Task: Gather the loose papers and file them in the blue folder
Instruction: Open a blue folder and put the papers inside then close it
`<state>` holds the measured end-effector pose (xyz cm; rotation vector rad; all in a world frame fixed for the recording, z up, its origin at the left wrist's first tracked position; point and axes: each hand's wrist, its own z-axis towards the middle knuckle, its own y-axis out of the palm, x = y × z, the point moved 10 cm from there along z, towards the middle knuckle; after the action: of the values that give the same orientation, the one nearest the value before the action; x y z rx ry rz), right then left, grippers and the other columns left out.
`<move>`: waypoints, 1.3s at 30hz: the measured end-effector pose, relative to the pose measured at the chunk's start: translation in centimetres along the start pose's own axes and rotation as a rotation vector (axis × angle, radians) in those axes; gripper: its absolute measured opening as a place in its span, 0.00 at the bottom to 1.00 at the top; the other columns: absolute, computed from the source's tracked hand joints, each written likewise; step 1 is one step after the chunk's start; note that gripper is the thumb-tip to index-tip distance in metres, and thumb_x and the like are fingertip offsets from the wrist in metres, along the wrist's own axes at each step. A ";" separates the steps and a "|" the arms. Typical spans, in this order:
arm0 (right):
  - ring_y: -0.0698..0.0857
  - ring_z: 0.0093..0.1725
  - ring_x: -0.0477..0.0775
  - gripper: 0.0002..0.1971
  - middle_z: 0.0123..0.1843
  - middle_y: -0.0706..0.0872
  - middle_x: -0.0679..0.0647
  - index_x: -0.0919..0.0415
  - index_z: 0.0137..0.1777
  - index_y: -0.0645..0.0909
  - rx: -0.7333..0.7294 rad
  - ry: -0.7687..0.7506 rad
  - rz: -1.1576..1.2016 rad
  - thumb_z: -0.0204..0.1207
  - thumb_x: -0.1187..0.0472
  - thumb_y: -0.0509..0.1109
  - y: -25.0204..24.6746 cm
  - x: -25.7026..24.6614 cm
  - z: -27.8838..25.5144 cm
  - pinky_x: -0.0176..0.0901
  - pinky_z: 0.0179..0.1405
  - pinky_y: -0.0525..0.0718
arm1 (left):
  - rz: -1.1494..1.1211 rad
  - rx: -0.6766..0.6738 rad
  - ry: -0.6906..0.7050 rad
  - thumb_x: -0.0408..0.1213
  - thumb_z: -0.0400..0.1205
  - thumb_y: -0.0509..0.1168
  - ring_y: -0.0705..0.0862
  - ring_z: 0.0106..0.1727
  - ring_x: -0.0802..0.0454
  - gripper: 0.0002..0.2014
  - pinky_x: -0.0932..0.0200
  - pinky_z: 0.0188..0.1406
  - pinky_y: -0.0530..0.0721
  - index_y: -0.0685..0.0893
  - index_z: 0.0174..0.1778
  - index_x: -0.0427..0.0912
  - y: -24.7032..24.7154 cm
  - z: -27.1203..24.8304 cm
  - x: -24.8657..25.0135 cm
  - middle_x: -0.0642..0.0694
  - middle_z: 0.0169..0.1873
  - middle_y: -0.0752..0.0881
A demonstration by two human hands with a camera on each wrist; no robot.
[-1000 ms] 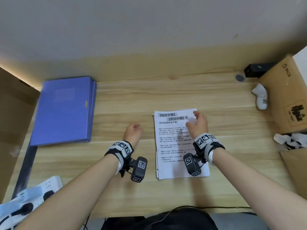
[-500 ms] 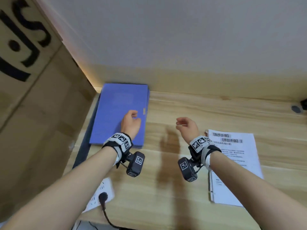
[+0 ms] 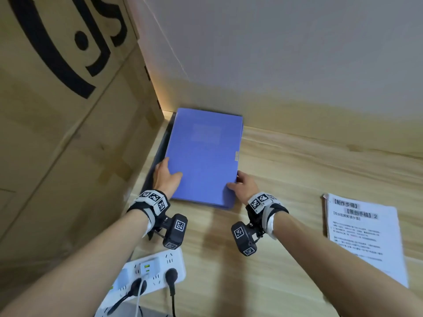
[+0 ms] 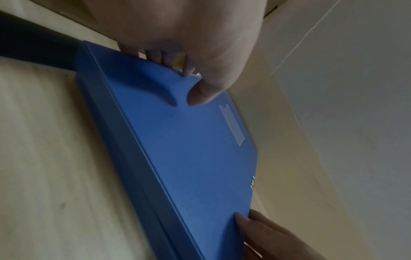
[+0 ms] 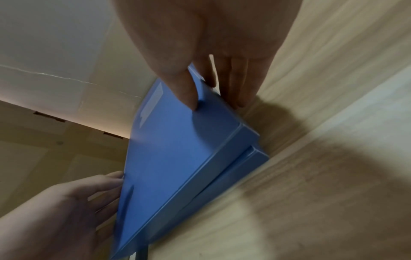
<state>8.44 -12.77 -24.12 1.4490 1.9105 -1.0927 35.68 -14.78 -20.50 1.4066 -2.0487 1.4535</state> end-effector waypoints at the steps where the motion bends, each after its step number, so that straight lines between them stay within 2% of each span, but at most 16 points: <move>1: 0.87 0.53 0.59 0.19 0.56 0.88 0.58 0.64 0.65 0.81 0.001 -0.012 0.007 0.75 0.73 0.69 -0.1 0.0 -0.1 0.40 0.49 0.85 | -0.032 0.012 0.005 0.34 0.80 0.63 0.66 0.81 0.42 0.32 0.45 0.76 0.70 0.64 0.82 0.47 -0.1 -0.1 0.0 0.45 0.81 0.64; 2: 0.85 0.50 0.57 0.18 0.54 0.87 0.57 0.64 0.66 0.81 0.003 -0.026 0.008 0.76 0.73 0.69 -0.3 -0.1 -0.2 0.33 0.44 0.82 | -0.067 0.029 0.008 0.34 0.80 0.63 0.69 0.79 0.42 0.31 0.48 0.71 0.72 0.66 0.81 0.47 -0.1 -0.3 0.1 0.45 0.80 0.66; 4: 0.84 0.46 0.54 0.17 0.50 0.85 0.55 0.65 0.65 0.82 0.020 -0.045 0.011 0.76 0.74 0.70 -1.1 -0.2 -0.6 0.29 0.39 0.79 | -0.124 0.041 0.015 0.34 0.81 0.63 0.72 0.75 0.44 0.27 0.53 0.63 0.71 0.70 0.77 0.48 0.0 -0.7 0.7 0.47 0.78 0.70; 8: 0.85 0.47 0.55 0.16 0.50 0.87 0.55 0.64 0.64 0.83 0.047 -0.065 0.029 0.76 0.71 0.71 -3.4 0.7 -1.4 0.40 0.46 0.82 | -0.197 0.030 0.049 0.34 0.81 0.62 0.73 0.72 0.47 0.23 0.55 0.60 0.70 0.73 0.74 0.48 1.3 -2.3 2.4 0.48 0.75 0.72; 11: 0.88 0.49 0.60 0.16 0.52 0.89 0.59 0.62 0.64 0.83 0.072 -0.084 0.052 0.76 0.72 0.71 -5.8 2.0 -2.8 0.48 0.51 0.86 | -0.223 -0.006 0.067 0.33 0.82 0.61 0.74 0.64 0.50 0.23 0.54 0.59 0.71 0.73 0.74 0.48 3.2 -4.3 3.8 0.48 0.74 0.71; 13: 0.88 0.50 0.62 0.18 0.54 0.89 0.61 0.62 0.65 0.83 0.085 -0.091 0.055 0.76 0.73 0.70 -7.8 3.1 -4.2 0.52 0.55 0.87 | -0.205 -0.030 0.084 0.33 0.81 0.62 0.73 0.69 0.48 0.23 0.53 0.62 0.72 0.72 0.74 0.49 4.8 -6.0 4.6 0.48 0.75 0.70; 17: 0.89 0.51 0.63 0.21 0.57 0.89 0.63 0.63 0.69 0.81 0.105 -0.073 0.046 0.76 0.74 0.70 -12.4 6.3 -6.9 0.52 0.55 0.87 | -0.170 -0.101 0.086 0.34 0.80 0.63 0.71 0.75 0.44 0.25 0.46 0.73 0.72 0.71 0.75 0.49 9.2 -9.6 5.6 0.45 0.76 0.69; 21: 0.88 0.44 0.56 0.22 0.53 0.89 0.57 0.60 0.69 0.82 0.131 -0.037 0.027 0.76 0.73 0.70 -16.7 10.2 -9.3 0.41 0.47 0.86 | -0.126 -0.179 0.086 0.35 0.80 0.63 0.71 0.74 0.44 0.26 0.49 0.71 0.71 0.70 0.76 0.48 13.9 -12.9 6.2 0.45 0.75 0.70; 24: 0.88 0.42 0.54 0.21 0.50 0.89 0.54 0.56 0.66 0.83 0.144 -0.011 0.016 0.75 0.73 0.71 -18.9 12.8 -11.1 0.32 0.39 0.84 | -0.077 -0.218 0.086 0.35 0.80 0.63 0.71 0.74 0.43 0.25 0.48 0.72 0.71 0.70 0.75 0.48 16.9 -15.3 6.1 0.44 0.73 0.69; 27: 0.88 0.44 0.53 0.20 0.50 0.90 0.55 0.58 0.64 0.84 0.142 0.017 -0.006 0.74 0.74 0.72 -20.2 15.2 -12.6 0.29 0.40 0.83 | -0.064 -0.242 0.081 0.32 0.81 0.62 0.71 0.71 0.47 0.24 0.53 0.70 0.70 0.71 0.74 0.46 19.1 -17.6 5.3 0.44 0.72 0.68; 29: 0.88 0.45 0.51 0.19 0.50 0.91 0.53 0.60 0.63 0.85 0.130 0.040 -0.048 0.73 0.72 0.74 -20.6 16.5 -13.3 0.34 0.46 0.83 | -0.033 -0.242 0.080 0.30 0.81 0.62 0.71 0.71 0.48 0.24 0.59 0.66 0.68 0.71 0.74 0.44 19.9 -18.6 4.6 0.43 0.73 0.68; 32: 0.89 0.52 0.54 0.19 0.53 0.92 0.51 0.56 0.63 0.85 0.111 0.095 -0.106 0.71 0.68 0.76 -20.9 18.1 -13.9 0.48 0.58 0.85 | 0.053 -0.252 0.061 0.31 0.81 0.62 0.73 0.72 0.43 0.24 0.55 0.69 0.72 0.72 0.74 0.43 20.7 -19.6 3.4 0.41 0.73 0.67; 34: 0.89 0.52 0.54 0.17 0.52 0.92 0.51 0.55 0.60 0.87 0.118 0.117 -0.136 0.71 0.66 0.75 -21.2 18.4 -14.0 0.47 0.57 0.86 | 0.125 -0.270 0.051 0.33 0.81 0.62 0.73 0.72 0.42 0.24 0.52 0.71 0.73 0.71 0.75 0.44 21.1 -19.7 3.0 0.40 0.74 0.67; 36: 0.89 0.48 0.54 0.12 0.47 0.92 0.51 0.56 0.54 0.88 0.128 0.130 -0.185 0.71 0.65 0.73 -21.8 18.4 -14.0 0.44 0.50 0.85 | 0.216 -0.282 0.045 0.37 0.81 0.62 0.74 0.73 0.40 0.26 0.48 0.72 0.75 0.71 0.77 0.44 21.6 -19.5 2.9 0.39 0.76 0.67; 37: 0.88 0.45 0.53 0.10 0.43 0.91 0.52 0.57 0.51 0.89 0.130 0.143 -0.204 0.71 0.65 0.72 -22.2 18.4 -14.1 0.44 0.47 0.84 | 0.266 -0.289 0.041 0.39 0.81 0.61 0.72 0.75 0.40 0.28 0.47 0.73 0.74 0.69 0.79 0.44 22.0 -19.5 3.0 0.38 0.78 0.66; 39: 0.85 0.38 0.55 0.06 0.34 0.87 0.53 0.62 0.42 0.89 0.153 0.160 -0.183 0.70 0.64 0.70 -22.9 18.5 -14.1 0.49 0.48 0.85 | 0.408 -0.297 0.066 0.41 0.81 0.59 0.61 0.83 0.39 0.30 0.47 0.80 0.65 0.65 0.82 0.44 22.8 -19.5 3.7 0.38 0.84 0.56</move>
<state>-17.93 6.54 -23.96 1.5066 2.1471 -1.2636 9.43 0.11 -22.14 0.8508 -2.4829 1.2365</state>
